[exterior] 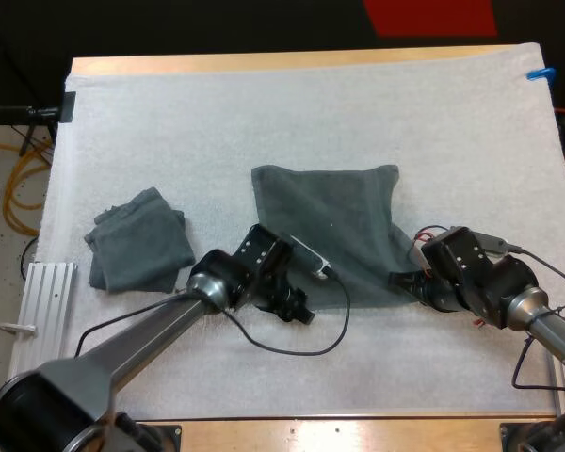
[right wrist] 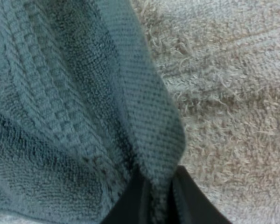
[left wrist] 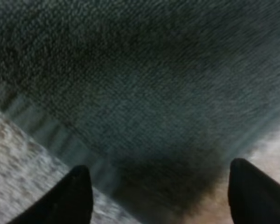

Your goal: Pick towel from pile fold and stack

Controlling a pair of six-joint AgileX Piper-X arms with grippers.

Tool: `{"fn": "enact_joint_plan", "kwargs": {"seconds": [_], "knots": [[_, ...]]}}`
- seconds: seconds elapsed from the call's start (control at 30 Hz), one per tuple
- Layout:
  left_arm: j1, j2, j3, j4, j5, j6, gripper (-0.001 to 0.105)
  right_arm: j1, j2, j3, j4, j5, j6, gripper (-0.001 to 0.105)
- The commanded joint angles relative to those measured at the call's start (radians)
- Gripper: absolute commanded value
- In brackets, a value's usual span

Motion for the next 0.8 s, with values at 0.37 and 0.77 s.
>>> {"fn": "enact_joint_plan", "kwargs": {"seconds": [0.37, 0.77], "knots": [[-0.004, 0.118, -0.074, 0.111, -0.060, 0.070, 0.058, -0.001, -0.008, 0.002, 0.008, 0.010, 0.003, 0.000], [-0.004, 0.104, -0.079, 0.173, -0.060, 0.070, 0.000, -0.001, -0.013, 0.002, 0.008, 0.010, -0.012, 0.000]]}}
